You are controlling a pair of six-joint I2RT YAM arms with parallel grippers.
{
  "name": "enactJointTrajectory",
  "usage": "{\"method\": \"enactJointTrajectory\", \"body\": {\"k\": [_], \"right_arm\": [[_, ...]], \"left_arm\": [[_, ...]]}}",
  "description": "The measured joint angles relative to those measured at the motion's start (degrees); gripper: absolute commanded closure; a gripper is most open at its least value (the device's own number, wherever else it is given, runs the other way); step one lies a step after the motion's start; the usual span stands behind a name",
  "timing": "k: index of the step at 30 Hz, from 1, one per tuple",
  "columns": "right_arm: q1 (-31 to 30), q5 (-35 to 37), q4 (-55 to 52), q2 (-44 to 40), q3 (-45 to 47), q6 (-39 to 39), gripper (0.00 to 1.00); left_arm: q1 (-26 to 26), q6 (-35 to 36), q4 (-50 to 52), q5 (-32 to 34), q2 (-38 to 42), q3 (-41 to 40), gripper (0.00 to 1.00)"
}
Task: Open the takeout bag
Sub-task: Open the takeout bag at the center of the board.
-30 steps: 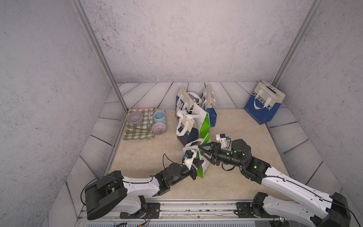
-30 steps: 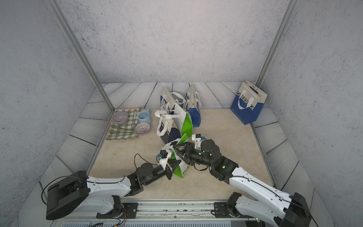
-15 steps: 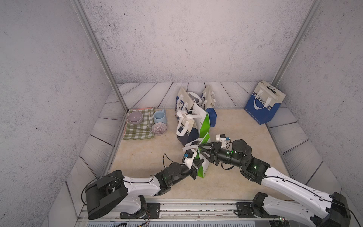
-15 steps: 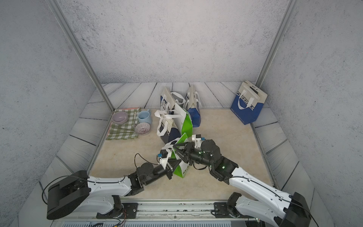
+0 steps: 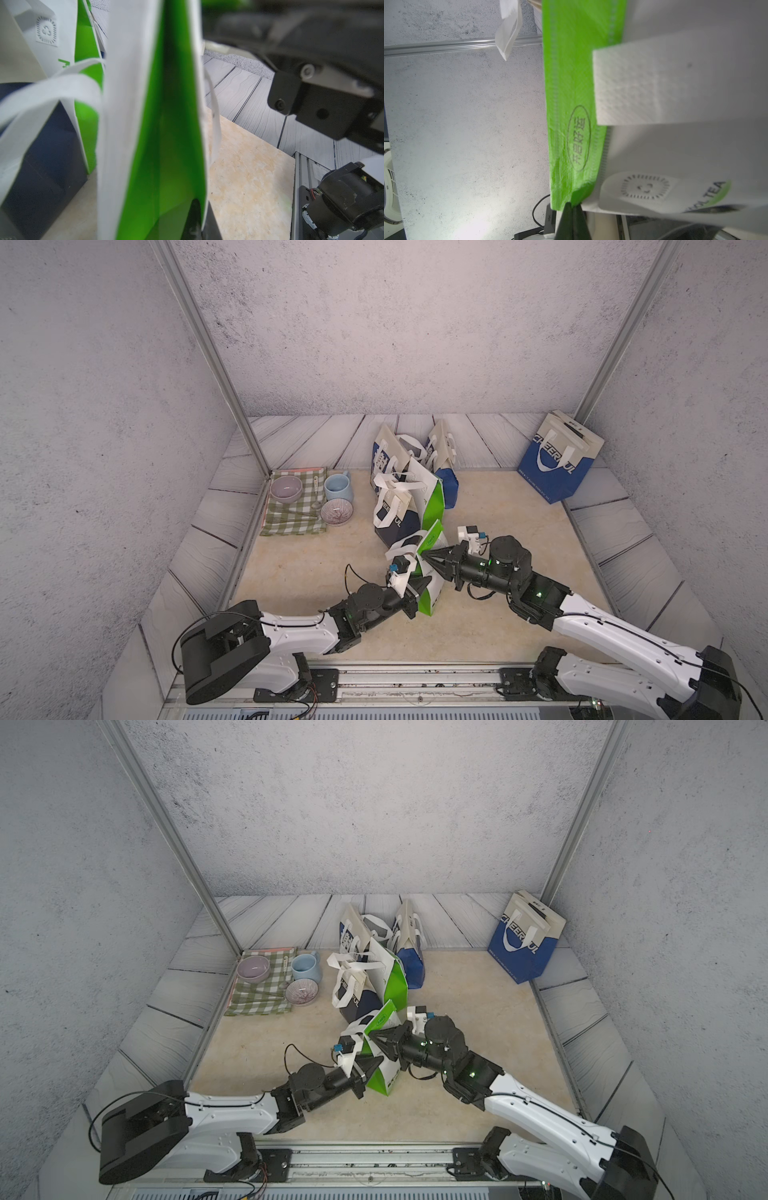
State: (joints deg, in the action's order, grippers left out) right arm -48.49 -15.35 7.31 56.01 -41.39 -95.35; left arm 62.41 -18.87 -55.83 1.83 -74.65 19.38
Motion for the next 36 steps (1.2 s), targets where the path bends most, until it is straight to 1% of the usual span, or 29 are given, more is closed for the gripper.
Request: {"method": "enactJointTrajectory", "body": {"k": [8, 24, 36], "right_arm": [[-0.09, 0.83, -1.01, -0.63, -0.26, 1.64, 1.00], [0.37, 1.01, -10.54, 0.02, -6.60, 9.03, 1.00], [1.38, 0.79, -16.31, 1.01, -10.19, 13.16, 1.00]], "left_arm": [[0.00, 0.09, 0.61, 0.07, 0.39, 0.00, 1.00], [0.00, 0.52, 2.45, 0.09, 1.86, 0.00, 1.00], [0.00, 0.68, 2.95, -0.07, 1.97, 0.26, 1.00]]}}
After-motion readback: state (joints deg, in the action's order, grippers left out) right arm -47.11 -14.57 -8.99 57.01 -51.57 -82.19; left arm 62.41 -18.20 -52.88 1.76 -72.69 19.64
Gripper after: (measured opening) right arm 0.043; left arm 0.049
